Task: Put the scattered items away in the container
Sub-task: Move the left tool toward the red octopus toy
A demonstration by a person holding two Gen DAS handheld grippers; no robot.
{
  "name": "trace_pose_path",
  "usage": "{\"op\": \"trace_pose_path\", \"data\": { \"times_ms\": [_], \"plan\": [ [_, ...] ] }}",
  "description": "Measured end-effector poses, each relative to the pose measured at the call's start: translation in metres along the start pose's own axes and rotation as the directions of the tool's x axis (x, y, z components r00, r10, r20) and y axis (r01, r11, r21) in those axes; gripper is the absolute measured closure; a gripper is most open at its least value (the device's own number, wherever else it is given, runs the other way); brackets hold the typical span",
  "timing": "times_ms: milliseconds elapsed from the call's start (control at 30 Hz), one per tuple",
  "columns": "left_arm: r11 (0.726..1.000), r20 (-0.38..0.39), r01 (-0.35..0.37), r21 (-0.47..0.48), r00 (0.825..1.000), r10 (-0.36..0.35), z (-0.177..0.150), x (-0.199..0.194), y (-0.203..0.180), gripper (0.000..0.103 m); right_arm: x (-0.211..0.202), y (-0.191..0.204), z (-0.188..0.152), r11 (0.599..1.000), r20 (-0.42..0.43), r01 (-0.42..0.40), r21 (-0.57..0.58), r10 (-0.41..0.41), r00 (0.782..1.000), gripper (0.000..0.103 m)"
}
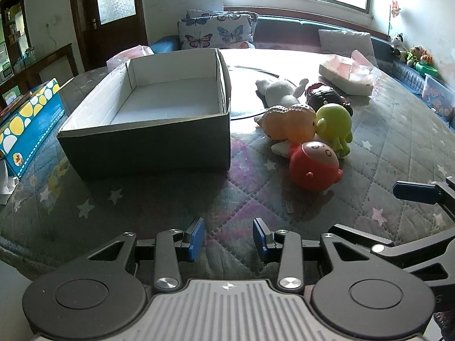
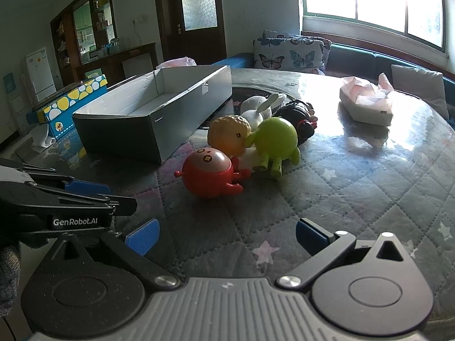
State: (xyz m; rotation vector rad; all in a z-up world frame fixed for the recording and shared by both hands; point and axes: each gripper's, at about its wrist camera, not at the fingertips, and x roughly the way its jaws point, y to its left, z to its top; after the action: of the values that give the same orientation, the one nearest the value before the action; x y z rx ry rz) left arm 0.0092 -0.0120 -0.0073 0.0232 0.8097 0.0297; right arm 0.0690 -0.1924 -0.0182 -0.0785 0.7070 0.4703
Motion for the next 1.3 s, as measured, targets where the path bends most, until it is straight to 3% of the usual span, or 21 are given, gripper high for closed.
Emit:
{"op": "trace_pose_path", "data": {
  "times_ms": [967,1300],
  "plan": [
    [0.999,-0.011,0.006,-0.034,1.000,-0.006,0.030,0.015,0.024,0.063,0.027,-0.001,0.022,0.999,-0.037,-0.039,-0.008,0.038,0.999,0.001],
    [0.993,0.004,0.117,0.005,0.993,-0.117,0.048,0.005,0.017,0.062,0.035,-0.001,0.032,0.998,-0.037,-0.066,-0.020,0.065,0.997,0.008]
  ]
}}
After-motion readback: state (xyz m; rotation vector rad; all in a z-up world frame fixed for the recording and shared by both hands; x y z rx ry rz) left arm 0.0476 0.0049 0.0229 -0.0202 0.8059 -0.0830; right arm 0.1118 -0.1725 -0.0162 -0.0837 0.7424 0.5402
